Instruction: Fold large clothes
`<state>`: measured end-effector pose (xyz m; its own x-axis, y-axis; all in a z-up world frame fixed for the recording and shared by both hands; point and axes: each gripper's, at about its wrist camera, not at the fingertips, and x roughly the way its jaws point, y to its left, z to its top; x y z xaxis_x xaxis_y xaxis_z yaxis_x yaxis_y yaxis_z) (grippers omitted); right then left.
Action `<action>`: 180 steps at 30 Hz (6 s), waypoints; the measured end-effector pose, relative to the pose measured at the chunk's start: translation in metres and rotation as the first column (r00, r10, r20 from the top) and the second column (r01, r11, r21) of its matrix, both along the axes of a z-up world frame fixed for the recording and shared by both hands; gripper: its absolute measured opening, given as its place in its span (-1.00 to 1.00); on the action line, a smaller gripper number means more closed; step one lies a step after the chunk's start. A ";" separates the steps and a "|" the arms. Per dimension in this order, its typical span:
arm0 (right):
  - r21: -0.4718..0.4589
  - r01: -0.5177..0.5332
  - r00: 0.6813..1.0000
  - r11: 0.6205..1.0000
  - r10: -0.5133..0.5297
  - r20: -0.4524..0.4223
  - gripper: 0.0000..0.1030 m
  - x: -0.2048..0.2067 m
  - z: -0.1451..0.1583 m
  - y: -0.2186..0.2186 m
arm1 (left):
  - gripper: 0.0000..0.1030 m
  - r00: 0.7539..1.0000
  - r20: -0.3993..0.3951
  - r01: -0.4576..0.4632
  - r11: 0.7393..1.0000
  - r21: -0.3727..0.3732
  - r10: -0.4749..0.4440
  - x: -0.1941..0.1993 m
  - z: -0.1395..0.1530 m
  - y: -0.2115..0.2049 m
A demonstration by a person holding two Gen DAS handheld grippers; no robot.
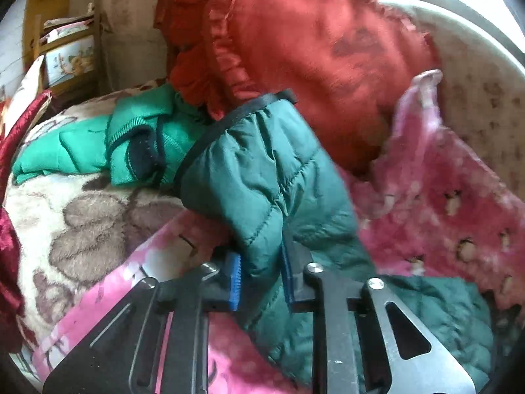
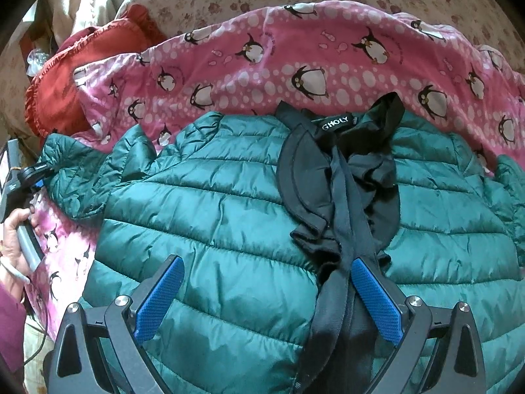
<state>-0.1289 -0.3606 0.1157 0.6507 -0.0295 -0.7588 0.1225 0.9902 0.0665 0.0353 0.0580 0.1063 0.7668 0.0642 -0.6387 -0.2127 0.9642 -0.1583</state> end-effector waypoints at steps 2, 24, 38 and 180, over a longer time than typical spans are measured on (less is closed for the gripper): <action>0.002 0.001 1.000 1.000 -0.001 0.002 0.98 -0.002 0.001 0.000 | -0.69 0.999 0.015 0.051 0.998 -0.024 -0.051 -0.012 0.008 -0.010; -0.006 0.152 0.986 0.988 -0.151 0.074 0.97 -0.069 0.038 -0.067 | -0.71 0.774 0.011 0.632 0.773 -0.052 -0.632 -0.133 0.058 -0.299; 0.039 0.313 0.947 0.949 -0.315 0.065 0.98 -0.112 0.034 -0.145 | -0.71 0.647 -0.135 0.753 0.656 -0.039 -0.751 -0.174 -0.004 -0.412; -0.008 0.202 0.979 0.979 -0.203 -0.006 -0.03 0.035 0.004 -0.119 | 0.60 0.912 -0.202 0.357 0.933 -0.043 -0.358 -0.041 -0.028 -0.266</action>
